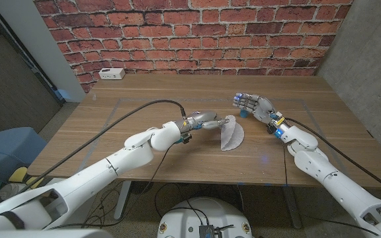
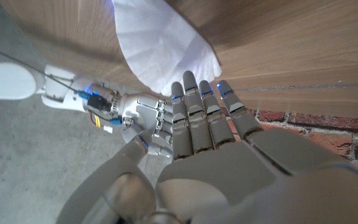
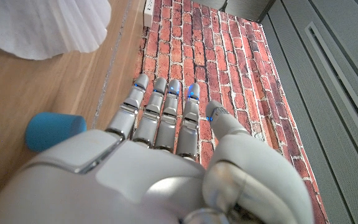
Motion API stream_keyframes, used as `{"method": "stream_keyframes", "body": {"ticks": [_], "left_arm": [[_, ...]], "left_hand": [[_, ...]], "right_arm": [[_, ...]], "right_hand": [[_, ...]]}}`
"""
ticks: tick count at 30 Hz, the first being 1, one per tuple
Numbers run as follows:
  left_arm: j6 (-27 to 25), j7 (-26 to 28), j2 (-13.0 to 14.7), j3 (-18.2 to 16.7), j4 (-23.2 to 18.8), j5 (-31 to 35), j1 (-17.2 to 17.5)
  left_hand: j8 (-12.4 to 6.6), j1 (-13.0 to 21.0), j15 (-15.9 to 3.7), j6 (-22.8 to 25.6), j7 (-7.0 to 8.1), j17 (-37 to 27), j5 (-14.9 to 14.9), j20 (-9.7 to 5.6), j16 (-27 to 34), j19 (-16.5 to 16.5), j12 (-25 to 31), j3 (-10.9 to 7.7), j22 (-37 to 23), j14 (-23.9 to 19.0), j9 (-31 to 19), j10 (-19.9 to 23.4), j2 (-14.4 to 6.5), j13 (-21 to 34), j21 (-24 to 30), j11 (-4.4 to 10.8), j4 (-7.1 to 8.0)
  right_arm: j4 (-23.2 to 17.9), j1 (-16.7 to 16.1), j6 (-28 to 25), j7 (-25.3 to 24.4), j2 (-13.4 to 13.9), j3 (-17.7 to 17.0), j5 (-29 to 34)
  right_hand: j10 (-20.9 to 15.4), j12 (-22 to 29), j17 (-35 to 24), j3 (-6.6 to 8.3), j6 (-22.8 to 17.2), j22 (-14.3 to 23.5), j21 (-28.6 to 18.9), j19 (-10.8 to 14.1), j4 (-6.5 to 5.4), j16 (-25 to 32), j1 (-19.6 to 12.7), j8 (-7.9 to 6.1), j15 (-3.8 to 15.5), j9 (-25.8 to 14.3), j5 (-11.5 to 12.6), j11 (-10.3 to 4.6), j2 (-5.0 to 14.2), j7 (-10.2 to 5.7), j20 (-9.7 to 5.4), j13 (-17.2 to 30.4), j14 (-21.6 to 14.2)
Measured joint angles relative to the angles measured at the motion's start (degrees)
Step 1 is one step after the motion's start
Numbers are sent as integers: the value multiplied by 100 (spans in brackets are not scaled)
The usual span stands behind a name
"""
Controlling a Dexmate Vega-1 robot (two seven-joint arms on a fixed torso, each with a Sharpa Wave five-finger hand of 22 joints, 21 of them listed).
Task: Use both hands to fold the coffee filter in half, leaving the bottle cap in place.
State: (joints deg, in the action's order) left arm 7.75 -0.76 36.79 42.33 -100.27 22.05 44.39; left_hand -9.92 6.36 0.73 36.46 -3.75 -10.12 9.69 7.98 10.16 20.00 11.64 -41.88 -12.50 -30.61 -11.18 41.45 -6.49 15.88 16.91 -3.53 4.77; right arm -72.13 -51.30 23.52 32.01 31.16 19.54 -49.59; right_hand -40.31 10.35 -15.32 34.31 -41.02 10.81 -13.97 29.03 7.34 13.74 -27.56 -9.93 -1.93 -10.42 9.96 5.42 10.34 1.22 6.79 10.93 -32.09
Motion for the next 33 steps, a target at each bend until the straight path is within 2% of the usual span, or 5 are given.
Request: {"method": "stream_keyframes", "body": {"ticks": [10,15,23,27,33], "left_arm": [[922,963,-203,-679,307,-840,529],[1485,1338,-332,-960,474,-1532,732],[1925,1413,-503,-1343,738,-2348,960],[2123,1315,-568,-1492,860,-2899,1021],[2226,1008,-619,-1678,1064,-3586,1028]], "left_hand": [[0,63,-31,-1715,670,-1,0,-143,-22,-265,-129,12,25,958,63,-1669,60,-206,-66,243,-304],[0,113,-48,-2405,957,26,0,-217,-44,-481,-169,21,53,1447,79,-2481,52,-331,-163,332,-454],[0,143,-17,-2803,1134,26,0,-278,-44,-708,-168,90,64,1862,108,-2977,82,-415,-246,386,-524],[44,141,-18,-3165,1120,26,0,-328,-44,-859,-168,113,80,2234,107,-3346,84,-467,-314,412,-544],[44,-60,-89,-3727,1045,10,49,-501,-44,-1031,-168,279,106,2653,133,-3774,48,-523,-366,485,-392]], "right_arm": [[-148,-184,163,-117,-80,-221,-186],[-214,-253,231,-227,-97,-299,-205],[-270,-330,343,-475,-123,-400,-204],[-302,-375,389,-621,-145,-463,-191],[-331,-413,460,-890,-189,-524,-128]], "right_hand": [[139,0,0,-71,121,-1,23,-50,24,-25,12,0,22,0,-1,53,-71,50,9,0,180],[362,0,8,-200,301,-16,54,-112,8,-106,126,0,-1,0,-1,95,-185,47,8,0,326],[504,0,70,-314,453,-16,67,-142,-37,-149,304,0,-114,0,-1,135,-362,100,38,0,439],[689,0,116,-364,586,-16,103,-195,-47,-242,368,0,-122,0,7,114,-424,90,48,0,596],[963,-43,193,-364,799,-16,123,-257,-47,-316,460,0,-118,0,45,68,-441,62,46,-1,834]]}}
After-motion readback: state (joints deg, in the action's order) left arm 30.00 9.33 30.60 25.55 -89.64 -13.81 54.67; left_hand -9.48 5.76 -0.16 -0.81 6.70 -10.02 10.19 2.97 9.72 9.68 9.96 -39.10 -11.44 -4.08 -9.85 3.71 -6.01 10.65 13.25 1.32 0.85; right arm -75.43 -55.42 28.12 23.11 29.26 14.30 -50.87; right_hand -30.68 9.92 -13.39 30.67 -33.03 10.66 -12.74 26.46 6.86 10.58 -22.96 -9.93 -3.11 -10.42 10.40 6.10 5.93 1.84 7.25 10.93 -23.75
